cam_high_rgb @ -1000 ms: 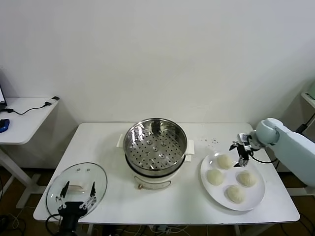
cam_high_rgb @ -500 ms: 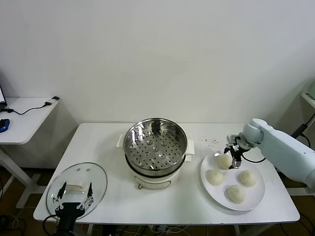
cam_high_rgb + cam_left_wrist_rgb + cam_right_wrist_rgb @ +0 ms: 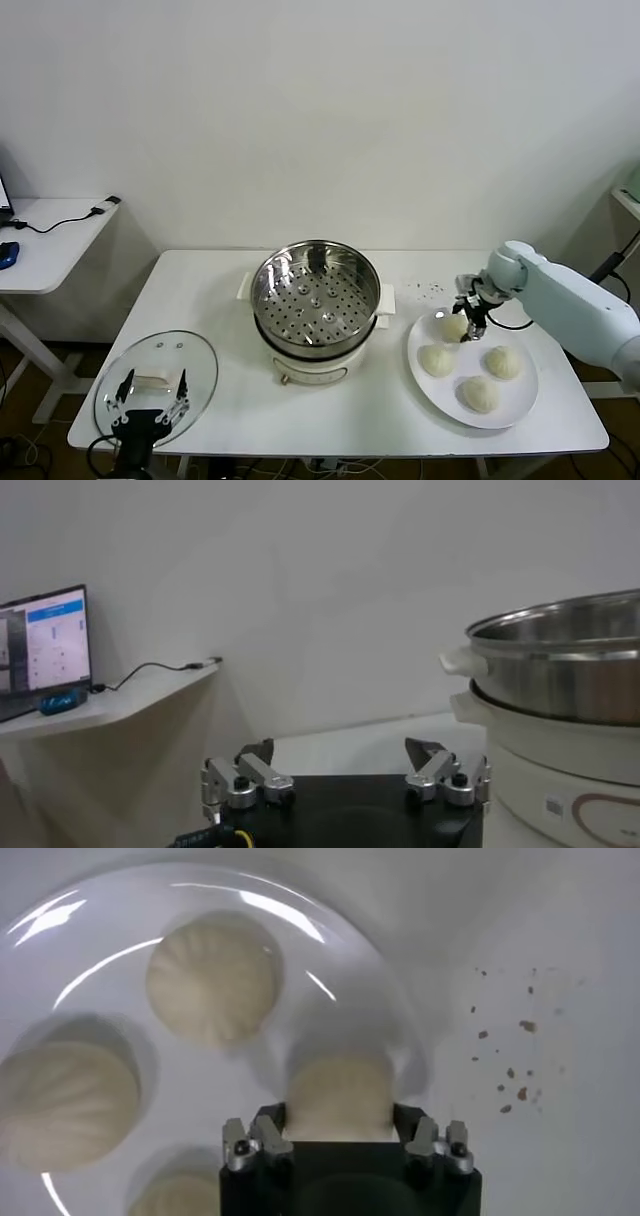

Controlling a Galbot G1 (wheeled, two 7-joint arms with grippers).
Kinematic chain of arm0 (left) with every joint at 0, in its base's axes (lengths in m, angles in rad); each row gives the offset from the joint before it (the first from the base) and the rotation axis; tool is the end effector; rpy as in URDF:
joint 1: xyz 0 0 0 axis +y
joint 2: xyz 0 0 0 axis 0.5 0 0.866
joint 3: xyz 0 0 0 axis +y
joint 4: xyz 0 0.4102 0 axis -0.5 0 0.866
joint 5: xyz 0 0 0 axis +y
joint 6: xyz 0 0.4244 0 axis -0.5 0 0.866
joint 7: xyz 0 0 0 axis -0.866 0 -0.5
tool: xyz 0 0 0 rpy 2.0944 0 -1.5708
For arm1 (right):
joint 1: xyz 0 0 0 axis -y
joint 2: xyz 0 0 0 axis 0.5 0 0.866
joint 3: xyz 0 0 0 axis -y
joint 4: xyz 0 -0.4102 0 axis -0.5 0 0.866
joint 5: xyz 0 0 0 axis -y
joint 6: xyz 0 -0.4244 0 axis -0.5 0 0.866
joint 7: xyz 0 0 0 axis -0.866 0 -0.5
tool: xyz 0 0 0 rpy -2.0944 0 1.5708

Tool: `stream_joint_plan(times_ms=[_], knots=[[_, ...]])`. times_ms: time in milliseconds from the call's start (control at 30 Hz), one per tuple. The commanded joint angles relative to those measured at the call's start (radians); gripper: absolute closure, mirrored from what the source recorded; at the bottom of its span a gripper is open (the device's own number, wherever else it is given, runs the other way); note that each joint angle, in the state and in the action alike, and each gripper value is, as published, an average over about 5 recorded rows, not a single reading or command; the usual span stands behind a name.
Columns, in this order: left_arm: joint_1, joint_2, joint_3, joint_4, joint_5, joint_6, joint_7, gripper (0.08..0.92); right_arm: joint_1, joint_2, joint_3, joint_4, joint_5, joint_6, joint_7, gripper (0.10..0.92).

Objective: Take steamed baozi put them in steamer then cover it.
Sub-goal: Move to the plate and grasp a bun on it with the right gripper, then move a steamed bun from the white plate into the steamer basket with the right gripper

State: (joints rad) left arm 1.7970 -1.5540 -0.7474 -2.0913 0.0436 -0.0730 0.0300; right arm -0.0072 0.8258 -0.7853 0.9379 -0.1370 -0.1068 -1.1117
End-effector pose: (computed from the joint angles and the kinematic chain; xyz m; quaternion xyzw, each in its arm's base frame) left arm 0.1280 0.0851 -0.3894 0.0641 -0.9901 -0.0962 0.0800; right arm 0.6573 -0.2053 -0.2831 0.4941 -0.5414 0.5222 0.4359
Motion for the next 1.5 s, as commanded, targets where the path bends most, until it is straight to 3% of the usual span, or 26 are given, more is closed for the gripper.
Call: stream_joint_plan(times_ms=[33,333,600,1000,1500], knots=[[0.000,0.000,0.001,0.000,-0.002,0.001,0.000,0.177,0.009,0.007,-0.002,-0.008,0.002,0.001,0.003,0.338],[-0.001,0.003,0.001,-0.005,-0.002,0.006,0.001,0.177,0.336,0.016,-0.238,0.054,0.145,0.164,-0.050,0.338],[0.006,0.004,0.000,-0.014,-0.001,0.011,0.001,0.177,0.685,0.160,-0.475,0.075,0.230,0.391,-0.118,0.336],[0.015,0.016,0.011,-0.012,0.006,0.020,0.000,0.177,0.737,0.460,-0.425,0.085,-0.006,0.671,-0.099,0.331],[0.033,0.028,0.003,-0.018,-0.003,0.024,-0.008,0.177,0.492,0.593,-0.337,0.129,-0.352,0.818,-0.027,0.324]])
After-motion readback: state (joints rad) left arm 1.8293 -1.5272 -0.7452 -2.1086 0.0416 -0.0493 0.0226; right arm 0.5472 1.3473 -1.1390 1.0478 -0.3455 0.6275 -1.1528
